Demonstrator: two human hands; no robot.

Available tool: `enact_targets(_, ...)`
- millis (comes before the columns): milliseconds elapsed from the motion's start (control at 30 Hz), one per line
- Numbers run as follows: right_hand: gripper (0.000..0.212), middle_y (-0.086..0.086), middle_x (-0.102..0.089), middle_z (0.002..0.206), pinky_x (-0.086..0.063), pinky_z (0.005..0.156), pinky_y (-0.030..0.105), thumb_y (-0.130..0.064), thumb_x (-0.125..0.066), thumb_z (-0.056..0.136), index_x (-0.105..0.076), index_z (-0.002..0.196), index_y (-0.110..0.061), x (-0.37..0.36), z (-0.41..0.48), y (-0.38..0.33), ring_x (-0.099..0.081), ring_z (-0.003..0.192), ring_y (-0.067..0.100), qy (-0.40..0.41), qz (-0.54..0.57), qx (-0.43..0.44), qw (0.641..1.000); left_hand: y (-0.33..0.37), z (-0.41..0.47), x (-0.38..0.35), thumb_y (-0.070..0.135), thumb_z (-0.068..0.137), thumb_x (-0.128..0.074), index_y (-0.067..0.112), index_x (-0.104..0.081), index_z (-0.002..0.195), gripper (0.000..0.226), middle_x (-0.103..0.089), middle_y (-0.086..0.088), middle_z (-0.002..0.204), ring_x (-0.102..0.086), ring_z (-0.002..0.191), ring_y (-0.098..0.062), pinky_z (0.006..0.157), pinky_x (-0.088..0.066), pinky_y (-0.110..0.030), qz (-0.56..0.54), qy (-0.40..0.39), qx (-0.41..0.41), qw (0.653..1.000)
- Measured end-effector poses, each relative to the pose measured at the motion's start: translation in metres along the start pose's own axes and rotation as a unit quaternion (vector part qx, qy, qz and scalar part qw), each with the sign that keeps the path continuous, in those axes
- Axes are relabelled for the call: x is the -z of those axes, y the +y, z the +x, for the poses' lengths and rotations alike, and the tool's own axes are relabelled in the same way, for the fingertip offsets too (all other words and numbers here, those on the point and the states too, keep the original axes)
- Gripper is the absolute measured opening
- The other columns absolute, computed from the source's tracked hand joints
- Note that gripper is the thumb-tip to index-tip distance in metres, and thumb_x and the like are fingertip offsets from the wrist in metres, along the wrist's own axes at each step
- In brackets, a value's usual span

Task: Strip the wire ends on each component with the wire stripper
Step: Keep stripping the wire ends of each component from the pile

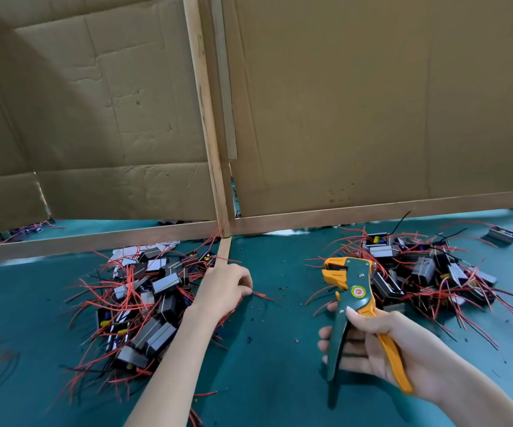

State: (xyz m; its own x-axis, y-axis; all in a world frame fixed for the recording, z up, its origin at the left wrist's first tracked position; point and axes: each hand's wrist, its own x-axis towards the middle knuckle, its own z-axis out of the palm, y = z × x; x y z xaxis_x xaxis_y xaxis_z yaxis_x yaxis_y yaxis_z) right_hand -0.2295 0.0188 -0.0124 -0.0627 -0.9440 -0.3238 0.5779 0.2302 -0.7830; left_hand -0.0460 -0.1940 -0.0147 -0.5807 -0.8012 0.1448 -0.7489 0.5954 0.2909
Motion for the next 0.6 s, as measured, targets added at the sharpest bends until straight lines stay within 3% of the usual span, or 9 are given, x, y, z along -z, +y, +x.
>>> enact_targets(200,0.026,0.035,-0.065,0.097,-0.059,0.069,0.053,-0.010,-0.060,0.080,-0.061,0.104,0.000,-0.001,0.000,0.000,-0.068,0.084,0.046,0.022,-0.002,0.027,0.999,-0.002,0.000,-0.003,0.016,0.086,-0.069,0.022,-0.068,0.095,0.011,-0.069,0.004,0.100,-0.060,0.098,-0.019,0.087,-0.047,-0.032,-0.002,0.013,-0.018,1.000)
enact_targets(367,0.032,0.032,-0.066,0.095,-0.059,0.067,0.048,-0.013,-0.064,0.077,-0.059,0.106,-0.002,-0.002,0.000,-0.001,-0.069,0.080,0.043,0.036,-0.023,0.049,0.998,0.017,0.002,0.014,0.016,0.089,-0.067,0.015,-0.073,0.091,0.006,-0.067,0.008,0.081,-0.058,0.073,0.002,0.068,-0.041,-0.005,-0.231,0.080,-0.043,0.969)
enact_targets(500,0.038,0.030,-0.067,0.090,-0.059,0.064,0.045,-0.013,-0.070,0.071,-0.058,0.105,-0.002,-0.006,-0.001,0.000,-0.069,0.076,0.041,0.041,-0.045,0.066,0.996,0.037,0.002,0.024,0.017,0.089,-0.067,0.016,-0.069,0.078,0.011,-0.069,0.001,0.071,-0.054,0.057,0.000,0.057,-0.041,-0.008,-0.366,0.096,-0.030,0.925)
enact_targets(600,0.032,0.030,-0.067,0.090,-0.060,0.065,0.045,-0.010,-0.070,0.071,-0.059,0.099,-0.002,-0.008,-0.002,0.000,-0.069,0.075,0.040,0.041,-0.056,0.075,0.995,0.048,0.001,0.016,0.011,0.089,-0.064,0.008,-0.063,0.080,0.010,-0.067,-0.005,0.067,-0.058,0.047,-0.005,0.048,-0.047,-0.016,-0.433,0.078,0.052,0.897)
